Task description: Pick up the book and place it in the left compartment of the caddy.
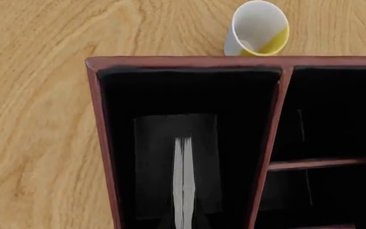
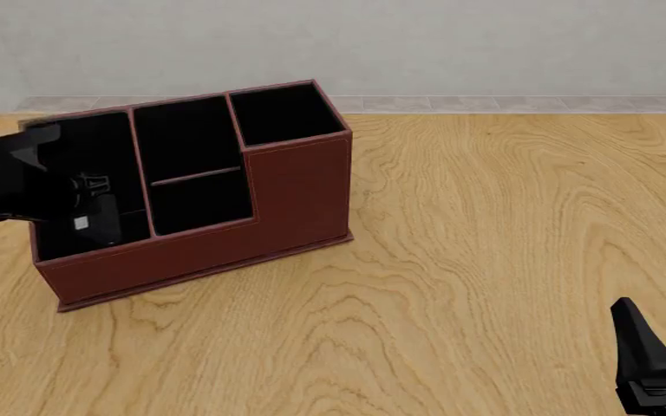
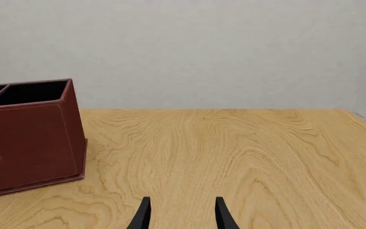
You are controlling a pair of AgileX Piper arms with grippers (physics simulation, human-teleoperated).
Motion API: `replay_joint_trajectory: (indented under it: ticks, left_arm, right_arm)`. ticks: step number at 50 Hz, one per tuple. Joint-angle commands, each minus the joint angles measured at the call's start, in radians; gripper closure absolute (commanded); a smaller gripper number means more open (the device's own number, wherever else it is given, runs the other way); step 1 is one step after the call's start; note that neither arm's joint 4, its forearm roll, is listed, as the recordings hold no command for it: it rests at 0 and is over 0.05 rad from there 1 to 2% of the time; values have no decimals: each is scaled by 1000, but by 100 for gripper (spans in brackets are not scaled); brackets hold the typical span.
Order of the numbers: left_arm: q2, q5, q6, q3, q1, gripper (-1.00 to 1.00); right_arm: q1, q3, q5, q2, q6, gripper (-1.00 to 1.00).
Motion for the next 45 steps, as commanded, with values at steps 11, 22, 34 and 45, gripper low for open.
replay_joint_trajectory:
  ticks: [11,22,34,45]
  left_arm:
    - [-7,-3,21,-13,6,-100]
    - [-18,7,16,-17,5,-100]
    - [-122,73,-6,-10,-7,-100]
    - [-286,163,-33,26,-20,-100]
  right_arm:
    - [0,1,0,-1,0,-100]
    - [0,1,1,-1,1,-100]
    - [0,1,1,-1,0,-100]
    - [0,1,1,-1,0,-100]
